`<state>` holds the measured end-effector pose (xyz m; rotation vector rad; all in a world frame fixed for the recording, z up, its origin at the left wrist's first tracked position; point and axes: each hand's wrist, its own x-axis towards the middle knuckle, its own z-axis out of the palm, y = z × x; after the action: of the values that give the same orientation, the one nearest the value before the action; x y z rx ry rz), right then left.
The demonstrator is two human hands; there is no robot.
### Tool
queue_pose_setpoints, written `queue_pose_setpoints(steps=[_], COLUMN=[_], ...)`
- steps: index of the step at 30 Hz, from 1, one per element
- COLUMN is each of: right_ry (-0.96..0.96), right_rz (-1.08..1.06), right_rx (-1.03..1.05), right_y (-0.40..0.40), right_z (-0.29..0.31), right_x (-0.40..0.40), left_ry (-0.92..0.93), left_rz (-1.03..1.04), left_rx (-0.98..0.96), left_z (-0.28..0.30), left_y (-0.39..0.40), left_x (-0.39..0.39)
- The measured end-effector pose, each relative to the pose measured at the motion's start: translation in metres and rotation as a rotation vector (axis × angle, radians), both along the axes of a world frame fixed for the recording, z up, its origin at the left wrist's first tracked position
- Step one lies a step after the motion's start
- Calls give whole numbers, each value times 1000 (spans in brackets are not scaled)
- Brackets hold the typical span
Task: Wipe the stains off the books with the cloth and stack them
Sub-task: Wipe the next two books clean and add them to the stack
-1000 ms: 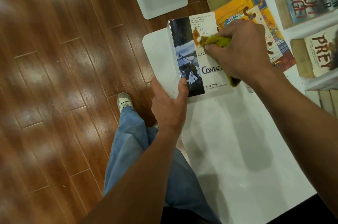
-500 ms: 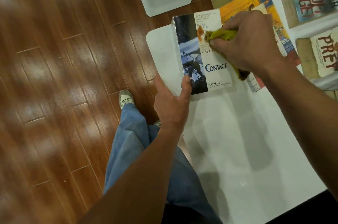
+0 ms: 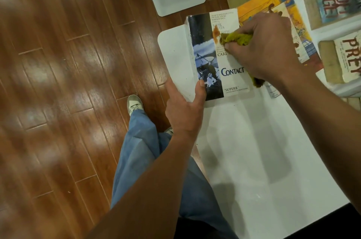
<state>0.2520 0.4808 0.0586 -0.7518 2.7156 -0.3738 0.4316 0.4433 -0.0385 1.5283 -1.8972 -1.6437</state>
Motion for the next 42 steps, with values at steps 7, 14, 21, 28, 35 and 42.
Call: queue_pose_setpoints(steps=[7,14,21,28,35,42], right_ry=[77,32,21,31,30,46], right_rz=[53,15,16,14,6,27], right_rx=[18,19,-34,-23,-16,22], right_y=[3,-2,0,3,4,1], right_z=[-9,-5,-9,-11,-11,-11], right_x=[11,8,6,1,-1,-2], left_ry=[25,27,30,22,33,6], left_rz=[15,12,10,17,9,9], left_rx=[-3,-6,9,10,17,10], left_z=[0,1,2,2,4,1], left_y=[1,1,1,1,0,1], left_x=[-1,-1,-1,0,-1,1])
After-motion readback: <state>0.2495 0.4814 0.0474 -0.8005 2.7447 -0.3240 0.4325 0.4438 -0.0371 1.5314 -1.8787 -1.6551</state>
